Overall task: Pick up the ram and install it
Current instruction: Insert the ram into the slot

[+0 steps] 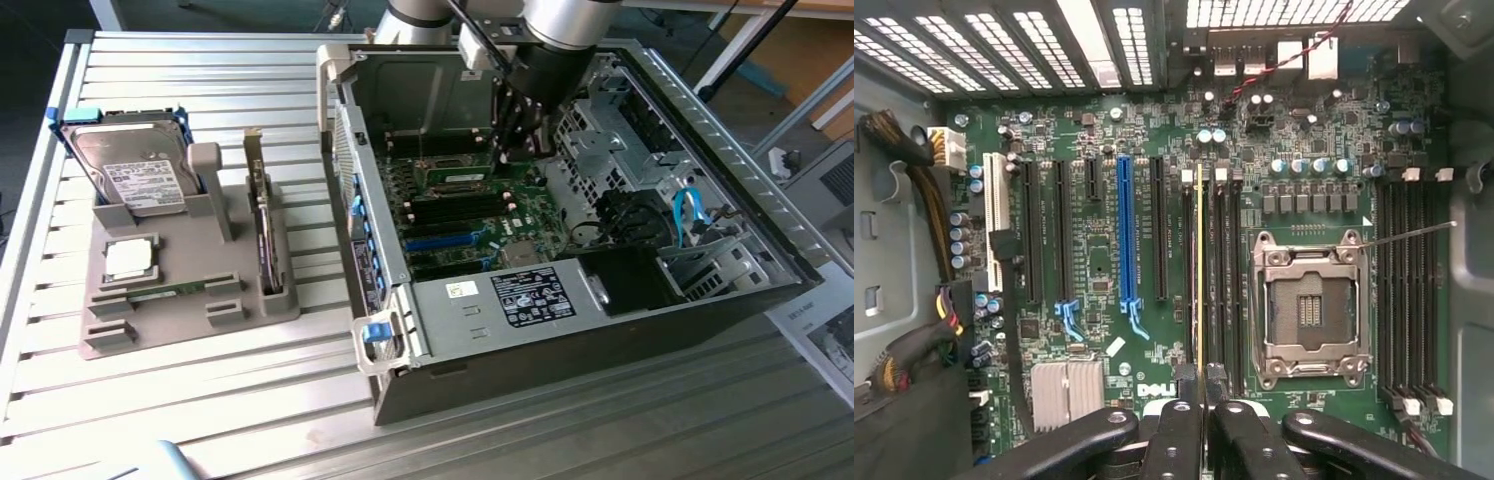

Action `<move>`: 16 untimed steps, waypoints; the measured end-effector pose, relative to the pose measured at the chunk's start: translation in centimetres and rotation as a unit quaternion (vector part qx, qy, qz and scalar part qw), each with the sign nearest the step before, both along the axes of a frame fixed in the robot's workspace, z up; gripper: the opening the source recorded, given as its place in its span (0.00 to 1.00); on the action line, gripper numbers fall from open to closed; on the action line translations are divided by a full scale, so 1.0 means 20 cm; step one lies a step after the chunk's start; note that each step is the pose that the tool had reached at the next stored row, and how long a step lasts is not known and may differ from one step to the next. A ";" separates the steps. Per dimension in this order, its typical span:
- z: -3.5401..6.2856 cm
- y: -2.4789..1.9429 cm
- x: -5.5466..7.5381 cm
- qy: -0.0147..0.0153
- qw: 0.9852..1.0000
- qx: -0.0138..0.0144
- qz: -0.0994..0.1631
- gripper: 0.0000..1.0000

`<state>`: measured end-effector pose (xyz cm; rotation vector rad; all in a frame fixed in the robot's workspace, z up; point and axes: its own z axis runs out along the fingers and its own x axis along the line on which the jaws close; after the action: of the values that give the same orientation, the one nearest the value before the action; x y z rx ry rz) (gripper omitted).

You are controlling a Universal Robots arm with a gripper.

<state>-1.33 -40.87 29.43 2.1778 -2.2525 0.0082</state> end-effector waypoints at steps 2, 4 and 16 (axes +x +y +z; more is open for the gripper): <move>-0.010 0.000 0.00 0.000 1.000 0.000 0.000 0.12; -0.024 0.000 0.00 0.000 1.000 0.000 0.000 0.12; -0.060 0.000 0.00 0.000 1.000 0.000 0.000 0.12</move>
<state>-1.33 -40.87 28.23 2.1773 -2.2531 0.0084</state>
